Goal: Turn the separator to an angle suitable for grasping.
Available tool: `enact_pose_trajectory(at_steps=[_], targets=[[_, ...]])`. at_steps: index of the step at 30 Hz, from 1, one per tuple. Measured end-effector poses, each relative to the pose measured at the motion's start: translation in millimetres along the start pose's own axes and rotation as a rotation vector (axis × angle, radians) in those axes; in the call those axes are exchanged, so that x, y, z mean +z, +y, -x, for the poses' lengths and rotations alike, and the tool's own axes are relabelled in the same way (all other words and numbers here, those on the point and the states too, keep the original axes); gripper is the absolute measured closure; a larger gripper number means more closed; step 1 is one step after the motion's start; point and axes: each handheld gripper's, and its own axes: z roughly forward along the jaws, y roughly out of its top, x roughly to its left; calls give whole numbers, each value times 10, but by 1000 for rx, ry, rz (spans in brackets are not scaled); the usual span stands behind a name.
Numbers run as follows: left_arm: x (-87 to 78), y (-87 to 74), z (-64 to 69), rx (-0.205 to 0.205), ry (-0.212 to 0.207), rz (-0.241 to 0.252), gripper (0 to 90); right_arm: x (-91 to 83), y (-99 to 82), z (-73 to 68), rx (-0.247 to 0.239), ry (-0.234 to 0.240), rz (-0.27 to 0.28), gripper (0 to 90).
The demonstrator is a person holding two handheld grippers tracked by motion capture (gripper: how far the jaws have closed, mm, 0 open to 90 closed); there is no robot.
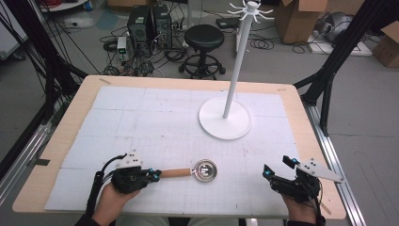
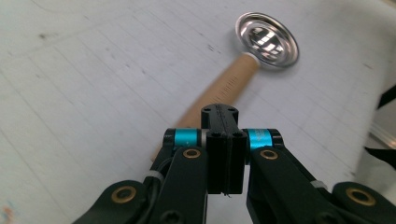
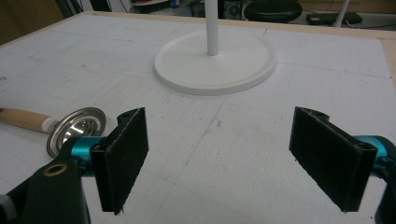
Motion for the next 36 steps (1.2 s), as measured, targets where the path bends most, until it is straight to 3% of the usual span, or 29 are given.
enact_pose_trajectory(at_steps=[3,6,13,18,22,24,26,28,30,32,36], targets=[[29,-97,46,7,-14,-48,896,-7,0,-1,-5,1,1,189],[102,-88,-5,-7,40,-68,895,3,-2,3,0,2,-2,189],[235,-4,-72,3,96,-88,891,12,-2,1,-4,4,-3,189],[311,61,-181,-33,153,-41,892,5,-1,-5,-4,2,-2,189],[411,127,-302,-87,189,7,894,15,-4,-6,-4,4,-9,189],[441,171,-349,-77,201,24,894,19,-3,-6,-6,5,-7,189],[384,216,-413,-112,208,91,894,18,-5,-2,-6,7,-9,189],[298,239,-512,-131,253,132,894,12,-8,1,-4,7,-8,188],[269,235,-646,-130,291,84,895,-3,-8,1,0,6,-7,189],[262,215,-738,-140,296,45,894,-4,-6,-1,-3,6,-3,189],[336,208,-711,-113,268,2,894,0,-5,-2,4,8,-9,189]])
